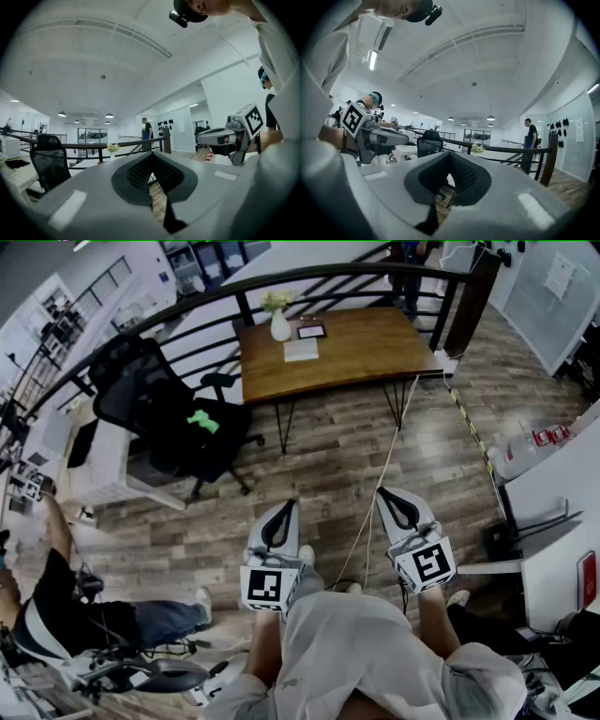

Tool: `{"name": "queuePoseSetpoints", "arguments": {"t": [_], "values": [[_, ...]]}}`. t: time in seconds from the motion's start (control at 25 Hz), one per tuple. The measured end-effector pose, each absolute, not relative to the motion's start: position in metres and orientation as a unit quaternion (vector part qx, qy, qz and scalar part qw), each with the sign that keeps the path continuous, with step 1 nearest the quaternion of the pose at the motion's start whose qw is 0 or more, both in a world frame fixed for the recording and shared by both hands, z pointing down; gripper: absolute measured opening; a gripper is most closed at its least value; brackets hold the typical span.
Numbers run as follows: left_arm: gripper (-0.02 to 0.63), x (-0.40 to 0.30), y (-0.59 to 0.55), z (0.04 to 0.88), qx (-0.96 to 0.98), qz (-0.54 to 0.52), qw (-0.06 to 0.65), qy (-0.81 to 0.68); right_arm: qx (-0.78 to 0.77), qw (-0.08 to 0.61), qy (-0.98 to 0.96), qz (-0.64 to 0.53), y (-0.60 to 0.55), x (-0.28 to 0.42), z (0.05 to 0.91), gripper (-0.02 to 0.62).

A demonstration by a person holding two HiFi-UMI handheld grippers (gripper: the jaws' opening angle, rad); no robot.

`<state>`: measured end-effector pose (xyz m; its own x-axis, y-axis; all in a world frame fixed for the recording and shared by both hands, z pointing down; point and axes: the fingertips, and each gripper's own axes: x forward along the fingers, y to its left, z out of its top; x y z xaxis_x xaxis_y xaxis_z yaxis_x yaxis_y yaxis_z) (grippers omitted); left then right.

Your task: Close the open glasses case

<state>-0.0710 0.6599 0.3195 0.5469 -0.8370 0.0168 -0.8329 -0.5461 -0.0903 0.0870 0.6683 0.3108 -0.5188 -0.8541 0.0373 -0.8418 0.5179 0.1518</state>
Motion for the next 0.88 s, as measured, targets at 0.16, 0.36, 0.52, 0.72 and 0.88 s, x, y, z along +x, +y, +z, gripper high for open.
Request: {"name": "queuePoseSetpoints", "arguments": {"t": [0.16,0.36,0.52,0.72,0.88], "values": [[0.019,-0.068,0.639,0.317,-0.881,-0.025,0.034,0.471,0.488,0.054,-0.869,-0.055,0.647,0.083,0.315,0.003],[0.018,-0.070,0.603,0.317,-0.885,-0.027,0.027,0.464,0.490,0.055,-0.869,-0.044,0.610,0.074,0.317,0.003],[0.020,-0.078,0.571,0.320,-0.888,-0.031,0.021,0.459,0.494,0.061,-0.866,-0.037,0.577,0.062,0.320,0.003],[0.018,-0.090,0.524,0.322,-0.895,-0.032,0.022,0.444,0.507,0.068,-0.859,-0.028,0.531,0.045,0.326,0.003],[0.020,-0.103,0.482,0.319,-0.902,-0.024,0.025,0.431,0.523,0.071,-0.849,-0.024,0.494,0.029,0.328,0.003]]}}
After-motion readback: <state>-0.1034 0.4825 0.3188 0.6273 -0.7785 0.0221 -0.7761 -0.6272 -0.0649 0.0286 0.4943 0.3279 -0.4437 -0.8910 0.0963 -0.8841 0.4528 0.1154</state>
